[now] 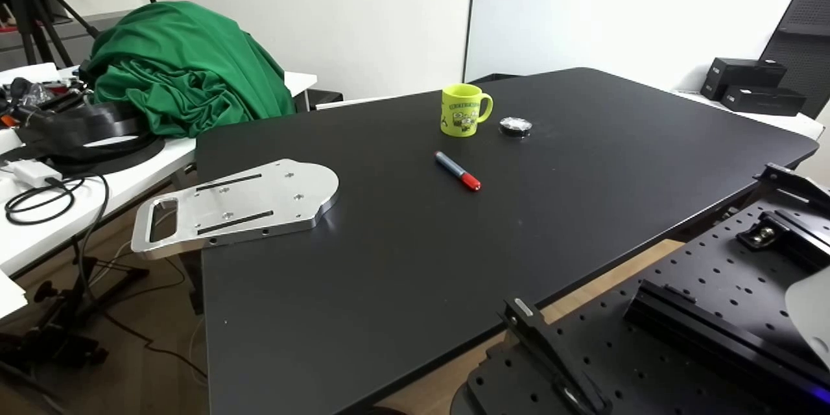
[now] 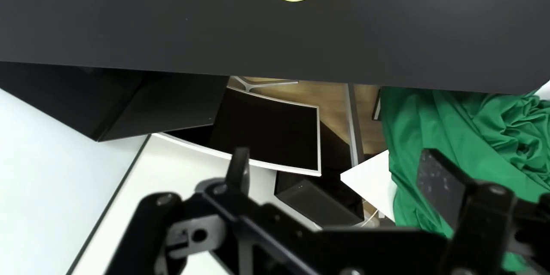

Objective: Place the red marker inside the yellow mug, take the marker out of the mug then place it back inside the mug

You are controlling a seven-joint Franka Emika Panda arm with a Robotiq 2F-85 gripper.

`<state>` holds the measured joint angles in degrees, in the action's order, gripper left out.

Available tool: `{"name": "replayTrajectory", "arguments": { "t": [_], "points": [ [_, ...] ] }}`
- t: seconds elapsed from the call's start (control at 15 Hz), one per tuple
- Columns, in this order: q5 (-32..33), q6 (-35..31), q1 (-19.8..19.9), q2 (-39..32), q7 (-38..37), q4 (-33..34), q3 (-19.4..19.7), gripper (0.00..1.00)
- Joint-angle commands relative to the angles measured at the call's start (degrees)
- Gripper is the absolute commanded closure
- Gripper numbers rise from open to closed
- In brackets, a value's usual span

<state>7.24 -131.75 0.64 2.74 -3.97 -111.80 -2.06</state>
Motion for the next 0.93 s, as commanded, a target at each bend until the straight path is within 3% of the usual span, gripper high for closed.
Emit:
{"name": "replayTrajectory", "arguments": {
  "t": [0.0,0.4,0.87],
  "points": [
    [-1.39,3.08,-1.74,-10.84,-2.48,9.24,-0.58,0.00],
    [-1.90,7.30,-4.77,-20.93,-1.01,14.28,-1.11,0.00],
    [-0.83,9.12,-7.85,-21.18,-0.79,6.83,-2.00,0.00]
  ]
}}
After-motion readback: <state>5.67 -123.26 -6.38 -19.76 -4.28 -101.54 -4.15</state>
